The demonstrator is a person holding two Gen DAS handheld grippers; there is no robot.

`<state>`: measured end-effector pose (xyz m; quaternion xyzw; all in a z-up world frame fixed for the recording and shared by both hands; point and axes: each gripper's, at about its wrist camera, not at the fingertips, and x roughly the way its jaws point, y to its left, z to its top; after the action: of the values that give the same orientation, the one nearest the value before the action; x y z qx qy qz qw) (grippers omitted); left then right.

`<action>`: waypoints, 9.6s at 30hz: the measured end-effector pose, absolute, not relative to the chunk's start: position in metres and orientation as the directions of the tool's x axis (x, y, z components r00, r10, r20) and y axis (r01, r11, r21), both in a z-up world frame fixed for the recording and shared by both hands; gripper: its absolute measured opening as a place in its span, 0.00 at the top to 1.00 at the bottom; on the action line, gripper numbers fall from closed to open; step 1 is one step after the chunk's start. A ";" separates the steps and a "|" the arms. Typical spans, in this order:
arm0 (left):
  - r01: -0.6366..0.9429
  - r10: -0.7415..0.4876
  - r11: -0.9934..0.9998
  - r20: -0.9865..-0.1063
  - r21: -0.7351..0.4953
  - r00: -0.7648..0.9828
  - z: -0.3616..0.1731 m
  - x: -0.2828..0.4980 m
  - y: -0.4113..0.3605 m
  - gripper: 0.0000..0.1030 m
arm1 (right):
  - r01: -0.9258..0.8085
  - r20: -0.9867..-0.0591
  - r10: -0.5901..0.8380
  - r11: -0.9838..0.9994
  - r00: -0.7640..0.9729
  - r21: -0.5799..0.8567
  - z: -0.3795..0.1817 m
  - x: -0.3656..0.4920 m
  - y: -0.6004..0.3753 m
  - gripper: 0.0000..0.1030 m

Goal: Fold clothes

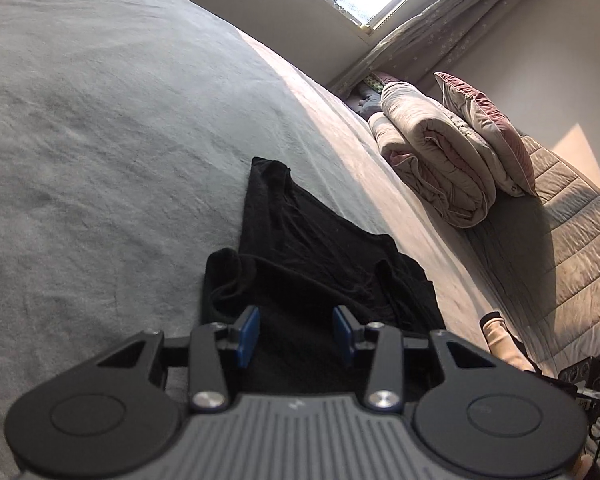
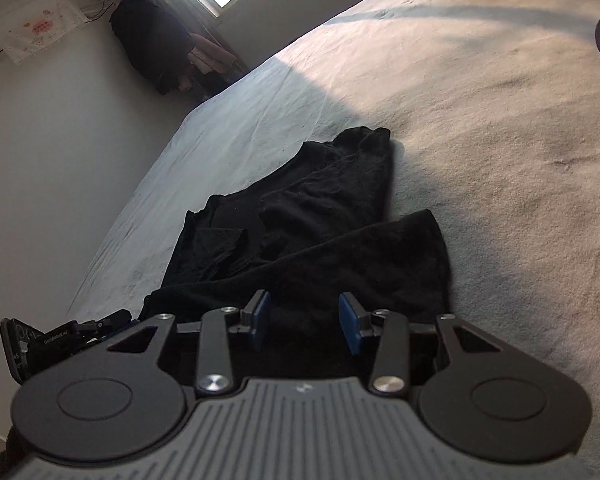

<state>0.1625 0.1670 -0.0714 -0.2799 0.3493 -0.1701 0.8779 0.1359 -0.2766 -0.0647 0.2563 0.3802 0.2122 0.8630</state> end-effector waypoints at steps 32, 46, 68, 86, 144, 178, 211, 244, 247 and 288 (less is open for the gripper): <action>-0.266 -0.365 0.600 -0.553 -0.755 0.749 -0.070 0.065 0.189 0.34 | 0.214 -0.539 0.480 0.577 0.692 0.788 -0.077 0.026 -0.310 0.44; -0.305 -0.357 0.346 -0.425 -0.887 0.832 -0.125 0.064 0.168 0.95 | 0.168 -0.434 0.410 0.543 0.802 0.823 -0.105 0.070 -0.292 0.89; -0.303 -0.311 0.500 -0.495 -0.811 0.811 -0.048 -0.028 0.177 0.97 | 0.221 -0.501 0.337 0.609 0.798 0.762 -0.042 -0.017 -0.304 0.91; -0.242 -0.404 0.681 -0.630 -0.691 0.663 -0.088 -0.123 0.179 0.94 | 0.147 -0.664 0.292 0.840 0.689 0.522 -0.065 -0.107 -0.295 0.81; 0.071 -0.322 0.908 -0.579 -0.413 0.749 -0.073 -0.028 0.169 0.89 | -0.218 -0.474 0.181 0.976 0.862 -0.024 -0.067 -0.042 -0.254 0.95; 0.041 -0.355 0.899 -0.671 -0.436 0.651 -0.057 0.064 0.173 0.42 | -0.237 -0.600 0.286 0.958 0.747 0.160 -0.037 0.034 -0.219 0.53; 0.116 -0.411 0.847 -0.500 -0.519 0.762 -0.037 0.118 0.160 0.97 | -0.269 -0.605 0.319 0.947 0.729 0.176 -0.034 0.122 -0.222 0.94; 0.450 -0.626 0.780 -0.507 -0.436 0.593 -0.082 -0.077 0.156 0.91 | -0.498 -0.658 0.393 0.867 0.643 0.031 -0.060 -0.071 -0.241 0.88; 0.467 -0.644 0.764 -0.495 -0.445 0.583 -0.076 -0.079 0.162 0.78 | -0.506 -0.649 0.398 0.862 0.648 0.024 -0.055 -0.080 -0.244 0.80; 0.651 -0.695 0.681 -0.576 -0.335 0.430 -0.063 -0.093 0.129 0.86 | -0.643 -0.676 0.525 0.760 0.517 0.098 -0.045 -0.090 -0.234 0.72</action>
<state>-0.0930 0.1294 -0.0632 -0.0308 0.3552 -0.3983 0.8452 -0.0900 -0.2342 -0.0452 -0.0822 0.3580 0.3366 0.8671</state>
